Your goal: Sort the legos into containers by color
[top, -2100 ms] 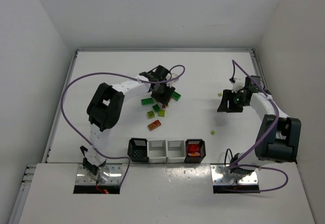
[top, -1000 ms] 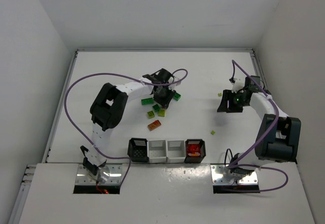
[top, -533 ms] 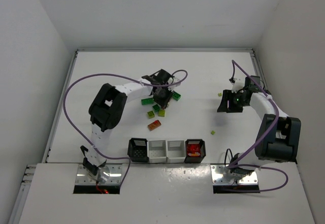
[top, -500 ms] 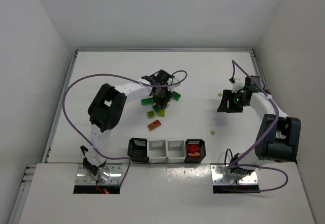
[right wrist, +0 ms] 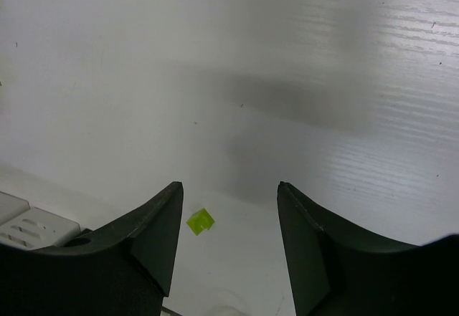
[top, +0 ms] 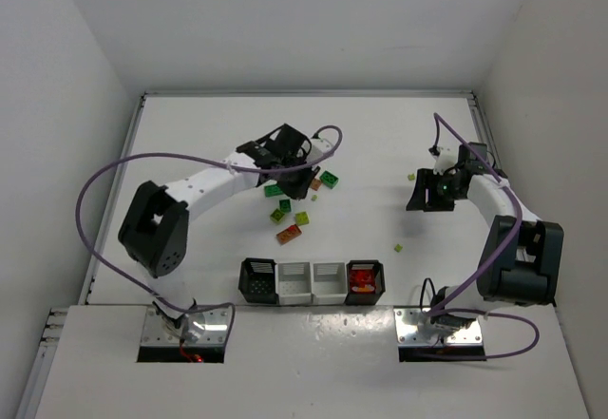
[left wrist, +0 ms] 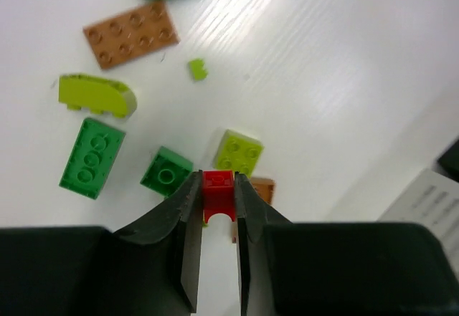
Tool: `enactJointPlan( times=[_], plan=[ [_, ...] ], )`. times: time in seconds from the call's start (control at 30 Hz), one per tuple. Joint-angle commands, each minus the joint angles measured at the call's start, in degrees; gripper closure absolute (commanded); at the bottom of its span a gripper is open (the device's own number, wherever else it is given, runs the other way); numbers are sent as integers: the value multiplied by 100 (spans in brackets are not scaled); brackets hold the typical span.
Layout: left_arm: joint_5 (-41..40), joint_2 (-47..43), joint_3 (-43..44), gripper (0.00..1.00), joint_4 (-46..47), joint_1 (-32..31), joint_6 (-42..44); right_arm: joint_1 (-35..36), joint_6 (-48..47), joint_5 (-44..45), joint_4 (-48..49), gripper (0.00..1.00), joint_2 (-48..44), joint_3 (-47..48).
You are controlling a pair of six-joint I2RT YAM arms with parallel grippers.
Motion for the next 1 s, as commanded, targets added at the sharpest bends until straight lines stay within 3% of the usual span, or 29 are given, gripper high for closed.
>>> enactJointPlan(
  times=[0.0,0.17,0.47,0.97],
  plan=[
    [468,-594,-17,94,160,-336,259,-16,-54,-148,106,44,-196,-6],
    [1339,-1245,-394,94,212,-1038,733,-16,-54,-148,106,44,-196,-6],
    [1393,-1712,-747,94,520,-2559,910,-16,-54,-95,106,44,-29,-6],
    [1366,-921,-255,94,766,-3176,558,-16,-54,-43,158,44,-38,-6]
  ],
)
